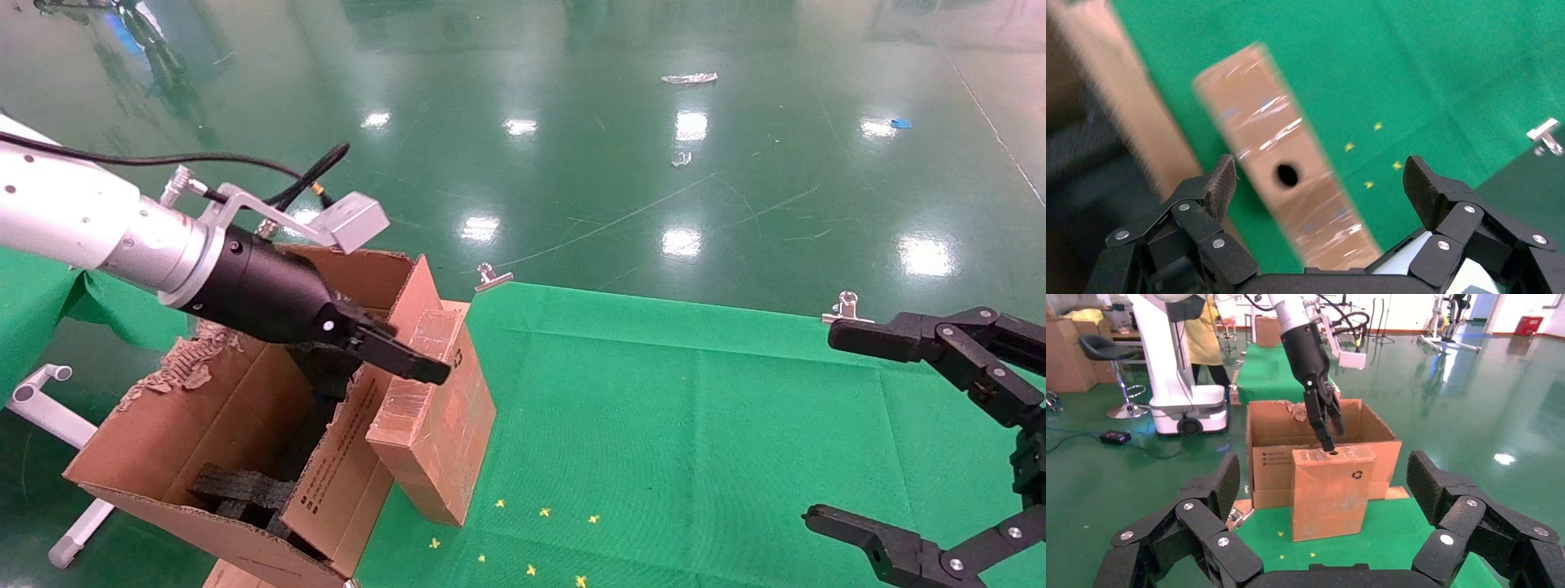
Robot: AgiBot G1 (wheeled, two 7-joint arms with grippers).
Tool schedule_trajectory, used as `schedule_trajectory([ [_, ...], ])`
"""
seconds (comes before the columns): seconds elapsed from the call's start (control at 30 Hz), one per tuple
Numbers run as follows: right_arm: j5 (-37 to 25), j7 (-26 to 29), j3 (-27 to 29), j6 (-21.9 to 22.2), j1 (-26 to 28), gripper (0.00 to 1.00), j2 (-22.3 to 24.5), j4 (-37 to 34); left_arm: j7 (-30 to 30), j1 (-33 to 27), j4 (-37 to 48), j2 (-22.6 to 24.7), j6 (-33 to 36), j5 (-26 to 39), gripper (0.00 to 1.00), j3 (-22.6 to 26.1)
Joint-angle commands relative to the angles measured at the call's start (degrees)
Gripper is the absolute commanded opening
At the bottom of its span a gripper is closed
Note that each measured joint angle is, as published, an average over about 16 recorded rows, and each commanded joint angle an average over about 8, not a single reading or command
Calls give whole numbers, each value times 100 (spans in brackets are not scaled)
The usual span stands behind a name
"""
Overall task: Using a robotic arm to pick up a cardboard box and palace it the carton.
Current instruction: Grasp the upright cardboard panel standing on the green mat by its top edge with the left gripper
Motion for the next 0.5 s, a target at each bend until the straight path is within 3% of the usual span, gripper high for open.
schedule_trajectory([
  [0.03, 1, 0, -1, 0, 0, 100, 0, 0, -177, -64, 145, -3, -3, 124, 100, 155],
  [0.5, 5, -3, -7, 3, 1, 100, 3, 0, -232, -109, 696, 452, -111, 283, 100, 688],
])
